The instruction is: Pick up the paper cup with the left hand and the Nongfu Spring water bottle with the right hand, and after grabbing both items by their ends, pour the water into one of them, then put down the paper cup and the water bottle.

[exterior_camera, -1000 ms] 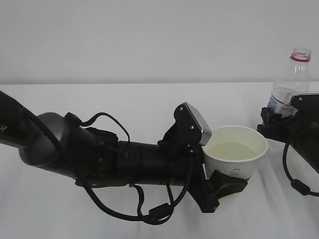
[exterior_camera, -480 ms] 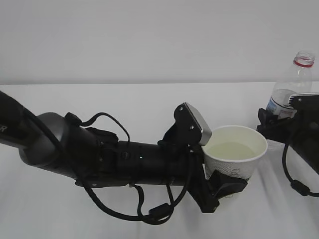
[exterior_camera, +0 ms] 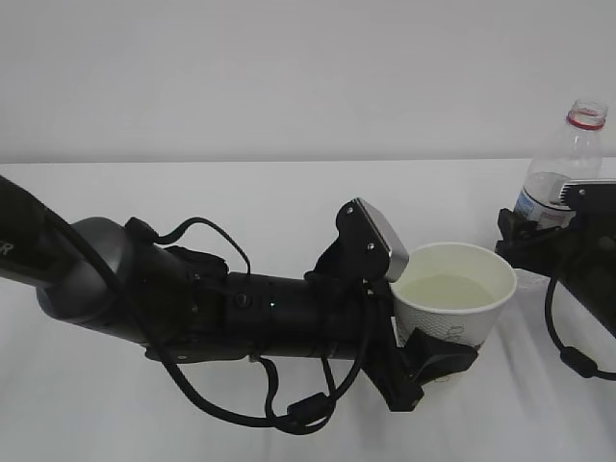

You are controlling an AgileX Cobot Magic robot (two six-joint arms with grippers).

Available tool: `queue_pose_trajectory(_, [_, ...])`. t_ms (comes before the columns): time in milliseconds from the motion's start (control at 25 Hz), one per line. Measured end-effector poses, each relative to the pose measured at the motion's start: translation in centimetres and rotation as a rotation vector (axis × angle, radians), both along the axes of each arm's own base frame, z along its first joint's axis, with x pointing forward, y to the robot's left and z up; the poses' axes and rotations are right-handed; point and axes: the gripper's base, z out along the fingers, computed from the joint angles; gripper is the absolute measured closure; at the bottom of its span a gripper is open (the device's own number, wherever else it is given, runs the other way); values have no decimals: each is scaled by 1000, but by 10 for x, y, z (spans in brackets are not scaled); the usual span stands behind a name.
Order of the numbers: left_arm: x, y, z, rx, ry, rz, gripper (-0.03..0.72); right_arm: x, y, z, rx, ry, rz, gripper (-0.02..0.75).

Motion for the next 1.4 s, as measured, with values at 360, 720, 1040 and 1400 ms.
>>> queue_pose_trajectory(360, [0,0,0,0,0,0,179,-5,3,3,-4,-1,40,147])
queue_pose_trajectory(720, [0,0,0,0,0,0,179,-7,5,19,2,-45,59,71])
queue_pose_trajectory(1040, [0,0,0,0,0,0,179,-15,3,31,6,-69,48,69])
queue_pose_trajectory(1400, [0,0,0,0,0,0,179,-34,1,48,-1,-99,40,73])
